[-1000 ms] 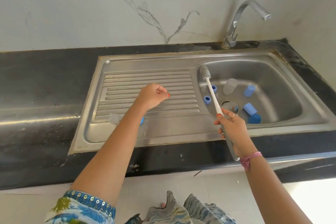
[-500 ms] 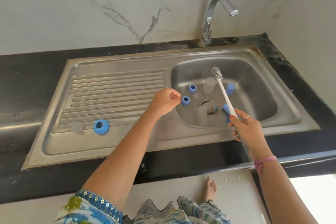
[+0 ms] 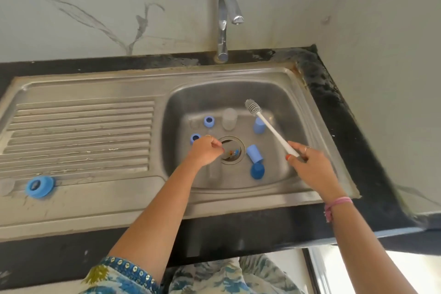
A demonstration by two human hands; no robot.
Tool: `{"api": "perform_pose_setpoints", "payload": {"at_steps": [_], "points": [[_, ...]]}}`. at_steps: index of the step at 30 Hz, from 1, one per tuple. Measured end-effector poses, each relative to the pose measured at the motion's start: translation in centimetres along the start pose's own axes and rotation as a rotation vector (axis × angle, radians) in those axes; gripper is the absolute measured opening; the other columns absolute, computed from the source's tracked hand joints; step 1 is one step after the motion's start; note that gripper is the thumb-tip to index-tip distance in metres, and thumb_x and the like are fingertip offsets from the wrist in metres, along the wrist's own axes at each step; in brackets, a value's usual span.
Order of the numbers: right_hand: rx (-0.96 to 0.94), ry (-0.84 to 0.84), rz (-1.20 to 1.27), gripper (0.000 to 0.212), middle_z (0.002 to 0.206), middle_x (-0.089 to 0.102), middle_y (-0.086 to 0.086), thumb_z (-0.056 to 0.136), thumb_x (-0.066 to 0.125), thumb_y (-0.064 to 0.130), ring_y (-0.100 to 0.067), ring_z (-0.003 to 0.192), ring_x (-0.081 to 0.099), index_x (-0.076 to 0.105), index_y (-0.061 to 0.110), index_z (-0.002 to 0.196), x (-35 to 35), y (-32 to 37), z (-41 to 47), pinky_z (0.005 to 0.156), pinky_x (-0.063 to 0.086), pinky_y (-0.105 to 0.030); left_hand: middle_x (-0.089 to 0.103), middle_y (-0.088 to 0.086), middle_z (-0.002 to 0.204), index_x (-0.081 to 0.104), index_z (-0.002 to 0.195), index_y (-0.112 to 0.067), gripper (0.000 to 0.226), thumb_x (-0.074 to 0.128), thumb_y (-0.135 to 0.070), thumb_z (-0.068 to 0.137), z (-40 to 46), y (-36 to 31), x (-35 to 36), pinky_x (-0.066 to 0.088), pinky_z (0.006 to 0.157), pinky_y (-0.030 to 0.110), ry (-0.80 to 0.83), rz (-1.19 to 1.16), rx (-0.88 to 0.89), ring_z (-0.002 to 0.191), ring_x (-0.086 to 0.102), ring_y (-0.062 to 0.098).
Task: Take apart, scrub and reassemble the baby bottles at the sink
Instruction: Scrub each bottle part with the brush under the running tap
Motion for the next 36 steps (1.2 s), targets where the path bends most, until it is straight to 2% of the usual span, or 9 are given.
{"api": "perform_pose_setpoints", "payload": {"at_steps": [3, 8, 12, 16, 20, 25, 30, 33, 36], "points": [[-0.037, 0.027, -0.088, 0.038, 0.094, 0.062, 0.009, 0.091, 0.062, 0.029, -0.009, 0.081, 0.055, 0.060, 0.035, 0.129, -0.5, -0.5, 1.2, 0.076, 0.039, -0.023, 0.065, 0.000, 0.116, 0.065, 0.113, -0.015, 0.023, 0.061, -0.020, 0.091, 0.5, -0.2, 1.2, 0.040, 0.081, 0.022, 0.016, 0.004, -0.026, 0.096, 0.055, 0.011], [-0.020, 0.059, -0.069, 0.039, 0.096, 0.064, 0.006, 0.091, 0.062, 0.030, -0.012, 0.086, 0.057, 0.059, 0.034, 0.130, 0.0, -0.6, 2.7, 0.077, 0.041, -0.023, 0.065, -0.001, 0.116, 0.065, 0.116, -0.015, 0.027, 0.063, -0.021, 0.090, 2.0, -0.1, 2.0, 0.037, 0.076, 0.018, 0.034, 0.034, -0.033, 0.092, 0.054, 0.009], [-0.001, 0.058, -0.043, 0.037, 0.076, 0.053, 0.015, 0.093, 0.061, 0.028, -0.003, 0.073, 0.053, 0.059, 0.032, 0.129, 0.8, 0.2, 3.4, 0.060, 0.038, -0.014, 0.064, 0.001, 0.117, 0.064, 0.117, -0.015, 0.026, 0.062, -0.020, 0.091, 3.1, -0.2, 3.1, 0.038, 0.076, 0.017, 0.098, 0.085, 0.004, 0.093, 0.054, 0.009], [0.018, 0.055, -0.043, 0.037, 0.078, 0.054, 0.015, 0.093, 0.060, 0.030, -0.001, 0.072, 0.054, 0.058, 0.034, 0.130, 0.9, 1.2, 4.2, 0.055, 0.032, -0.009, 0.063, 0.008, 0.122, 0.064, 0.119, -0.009, 0.028, 0.061, -0.014, 0.091, 4.1, -0.8, 3.8, 0.044, 0.084, 0.023, 0.100, 0.141, 0.060, 0.108, 0.059, 0.020], [0.048, 0.051, -0.024, 0.037, 0.073, 0.049, 0.014, 0.093, 0.061, 0.029, -0.004, 0.067, 0.051, 0.059, 0.032, 0.130, 1.2, 1.3, 5.1, 0.058, 0.036, -0.016, 0.046, 0.014, 0.137, 0.052, 0.135, -0.007, 0.044, 0.062, -0.016, 0.092, 5.6, -0.4, 4.1, 0.042, 0.101, 0.033, 0.097, 0.270, 0.080, 0.120, 0.052, 0.028], [0.093, 0.048, -0.013, 0.036, 0.073, 0.048, 0.011, 0.092, 0.062, 0.029, -0.011, 0.072, 0.052, 0.060, 0.032, 0.128, 2.3, 0.8, 6.0, 0.072, 0.045, -0.028, 0.041, 0.015, 0.137, 0.041, 0.141, -0.006, 0.055, 0.061, -0.019, 0.092, 7.8, 0.2, 5.9, 0.043, 0.101, 0.041, 0.133, 0.473, 0.105, 0.122, 0.048, 0.033], [0.120, 0.061, 0.008, 0.033, 0.074, 0.050, 0.010, 0.093, 0.060, 0.031, -0.008, 0.068, 0.053, 0.060, 0.035, 0.125, 3.1, 0.4, 6.5, 0.058, 0.038, -0.019, 0.038, 0.017, 0.142, 0.026, 0.146, -0.006, 0.063, 0.055, -0.018, 0.092, 9.5, 1.3, 7.6, 0.031, 0.111, 0.044, 0.176, 0.713, 0.068, 0.130, 0.039, 0.036], [0.137, 0.064, 0.036, 0.031, 0.078, 0.055, 0.006, 0.092, 0.060, 0.030, -0.011, 0.071, 0.056, 0.061, 0.034, 0.123, 3.1, 0.3, 6.8, 0.061, 0.042, -0.022, 0.037, 0.020, 0.143, 0.016, 0.151, -0.008, 0.066, 0.051, -0.020, 0.096, 10.4, 2.0, 7.9, 0.030, 0.111, 0.044, 0.201, 0.738, 0.042, 0.131, 0.039, 0.037], [0.147, 0.069, 0.068, 0.030, 0.084, 0.058, 0.001, 0.093, 0.061, 0.029, -0.015, 0.073, 0.058, 0.061, 0.034, 0.122, 3.2, 0.4, 6.9, 0.062, 0.045, -0.022, 0.038, 0.020, 0.142, 0.019, 0.150, -0.008, 0.062, 0.050, -0.025, 0.098, 11.1, 2.4, 8.2, 0.035, 0.106, 0.042, 0.226, 0.691, 0.045, 0.129, 0.041, 0.037]]}}
Point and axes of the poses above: each hand's wrist, its own z-axis towards the middle knuckle, its own x-axis out of the palm, y = z × x, the point moved 7 cm from there along z, towards the middle knuckle
